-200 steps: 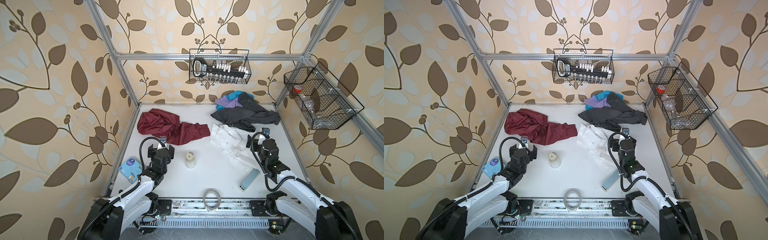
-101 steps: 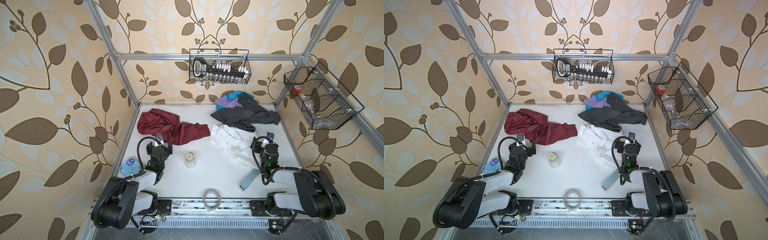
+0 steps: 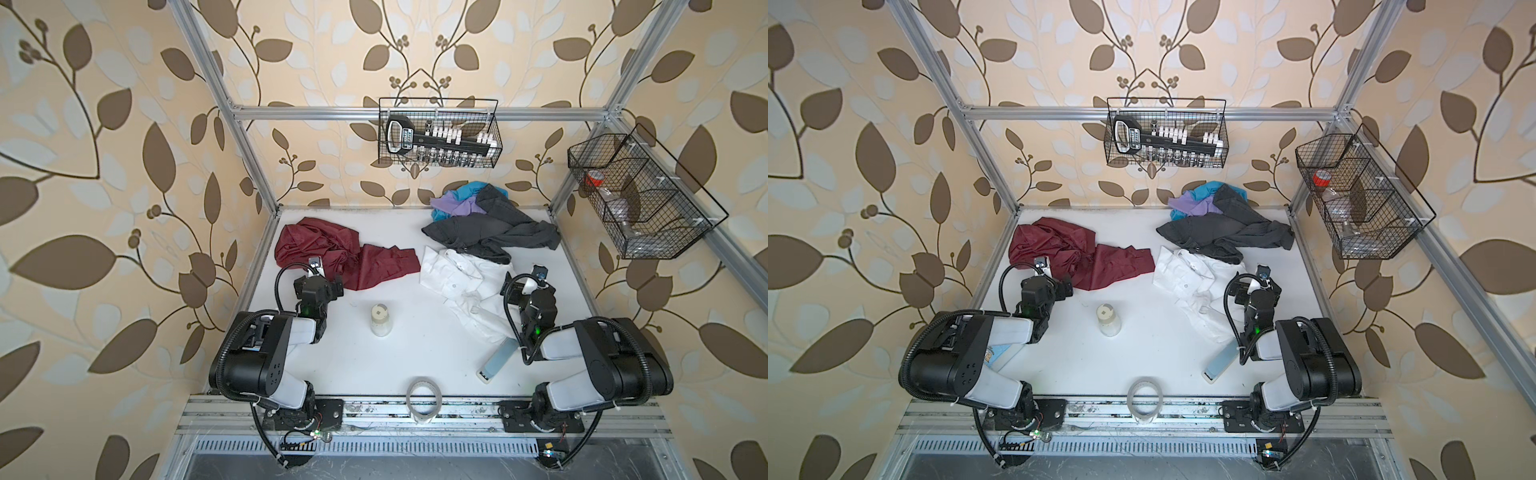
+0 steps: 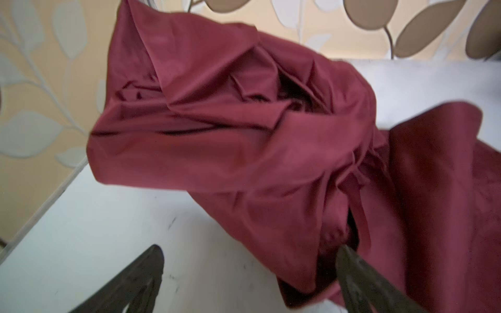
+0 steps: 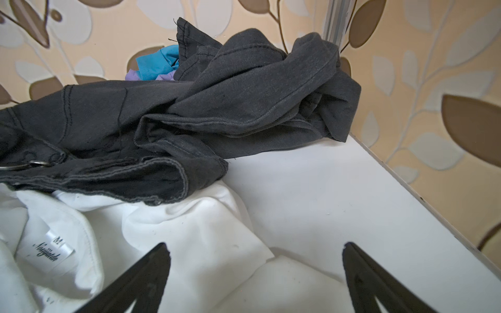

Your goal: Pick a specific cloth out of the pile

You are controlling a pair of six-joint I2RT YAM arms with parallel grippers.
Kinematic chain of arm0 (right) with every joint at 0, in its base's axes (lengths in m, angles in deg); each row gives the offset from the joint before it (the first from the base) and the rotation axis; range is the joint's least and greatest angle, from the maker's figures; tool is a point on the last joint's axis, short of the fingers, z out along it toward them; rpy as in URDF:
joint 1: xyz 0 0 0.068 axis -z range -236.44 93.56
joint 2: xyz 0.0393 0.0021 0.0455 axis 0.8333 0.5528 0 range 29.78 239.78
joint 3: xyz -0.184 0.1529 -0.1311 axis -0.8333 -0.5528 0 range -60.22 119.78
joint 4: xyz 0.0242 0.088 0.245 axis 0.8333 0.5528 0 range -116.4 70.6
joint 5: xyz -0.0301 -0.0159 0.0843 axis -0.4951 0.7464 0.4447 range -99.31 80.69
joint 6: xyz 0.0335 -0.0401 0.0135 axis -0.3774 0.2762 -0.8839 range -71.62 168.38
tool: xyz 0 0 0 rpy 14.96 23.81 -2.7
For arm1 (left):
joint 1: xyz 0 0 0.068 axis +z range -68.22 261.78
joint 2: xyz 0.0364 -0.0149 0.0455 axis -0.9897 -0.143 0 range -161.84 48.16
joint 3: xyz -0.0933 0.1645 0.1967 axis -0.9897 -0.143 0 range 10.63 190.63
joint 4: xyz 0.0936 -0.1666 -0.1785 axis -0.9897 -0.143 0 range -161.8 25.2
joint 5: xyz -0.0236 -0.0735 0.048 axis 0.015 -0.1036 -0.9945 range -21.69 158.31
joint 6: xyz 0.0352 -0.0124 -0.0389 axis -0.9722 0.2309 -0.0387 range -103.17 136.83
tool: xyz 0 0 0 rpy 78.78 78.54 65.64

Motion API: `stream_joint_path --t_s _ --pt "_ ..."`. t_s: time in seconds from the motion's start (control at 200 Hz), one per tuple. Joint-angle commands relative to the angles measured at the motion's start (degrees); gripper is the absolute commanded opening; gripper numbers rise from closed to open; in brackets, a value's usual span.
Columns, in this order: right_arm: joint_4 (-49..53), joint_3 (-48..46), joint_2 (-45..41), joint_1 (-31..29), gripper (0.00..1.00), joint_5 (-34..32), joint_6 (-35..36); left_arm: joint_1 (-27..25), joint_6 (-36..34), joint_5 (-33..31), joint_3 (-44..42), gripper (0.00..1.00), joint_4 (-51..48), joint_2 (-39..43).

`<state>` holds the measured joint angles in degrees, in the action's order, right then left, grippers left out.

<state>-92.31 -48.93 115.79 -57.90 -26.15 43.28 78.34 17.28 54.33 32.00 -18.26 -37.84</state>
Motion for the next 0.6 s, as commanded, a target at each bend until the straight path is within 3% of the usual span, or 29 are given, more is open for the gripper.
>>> stream_joint_path --t_s 0.0,0.595 --pt "-1.5 0.7 -0.4 0.2 1.00 1.0 -0.5 0.5 1.9 1.4 0.3 0.99 -3.2 0.2" --pt "-1.4 0.8 -0.4 0.2 0.99 1.1 -0.4 0.5 1.9 1.4 0.2 0.99 -3.1 0.4"
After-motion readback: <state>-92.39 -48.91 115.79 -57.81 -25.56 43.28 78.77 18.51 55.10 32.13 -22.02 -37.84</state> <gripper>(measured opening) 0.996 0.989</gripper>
